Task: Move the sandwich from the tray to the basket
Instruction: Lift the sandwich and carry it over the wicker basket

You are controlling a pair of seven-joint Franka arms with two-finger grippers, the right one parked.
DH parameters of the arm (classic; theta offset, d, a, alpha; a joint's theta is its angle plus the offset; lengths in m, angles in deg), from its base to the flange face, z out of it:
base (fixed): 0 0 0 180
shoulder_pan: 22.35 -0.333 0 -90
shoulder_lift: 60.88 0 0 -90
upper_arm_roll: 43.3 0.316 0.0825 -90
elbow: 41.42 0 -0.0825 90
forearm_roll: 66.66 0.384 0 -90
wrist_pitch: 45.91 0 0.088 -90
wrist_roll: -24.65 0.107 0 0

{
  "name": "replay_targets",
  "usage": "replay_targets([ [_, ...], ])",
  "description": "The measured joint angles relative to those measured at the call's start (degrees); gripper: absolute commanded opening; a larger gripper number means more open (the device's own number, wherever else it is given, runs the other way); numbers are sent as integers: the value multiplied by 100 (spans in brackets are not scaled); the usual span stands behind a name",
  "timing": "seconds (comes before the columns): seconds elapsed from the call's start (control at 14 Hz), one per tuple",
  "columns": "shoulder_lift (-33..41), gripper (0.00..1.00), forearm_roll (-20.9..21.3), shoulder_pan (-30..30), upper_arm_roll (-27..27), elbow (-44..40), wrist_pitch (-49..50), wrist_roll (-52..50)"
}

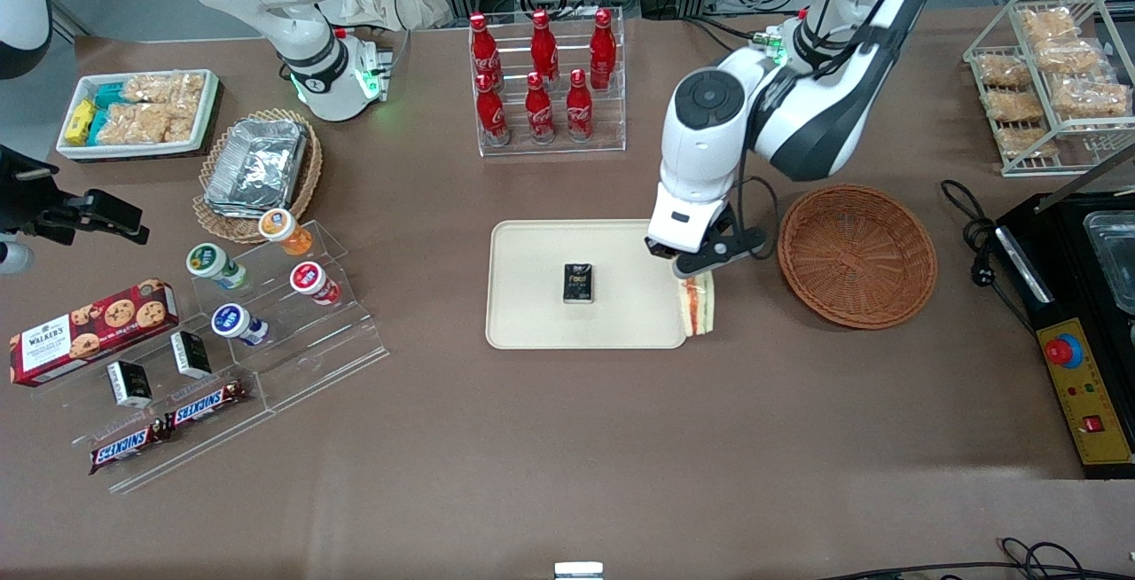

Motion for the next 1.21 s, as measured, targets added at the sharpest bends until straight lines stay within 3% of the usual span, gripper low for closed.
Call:
replay_targets([
  [0.43, 455, 0, -947, -18, 838, -1532, 1612, 108],
  [1.21, 1134, 0, -1829, -22, 2883, -1395, 2803, 1246],
])
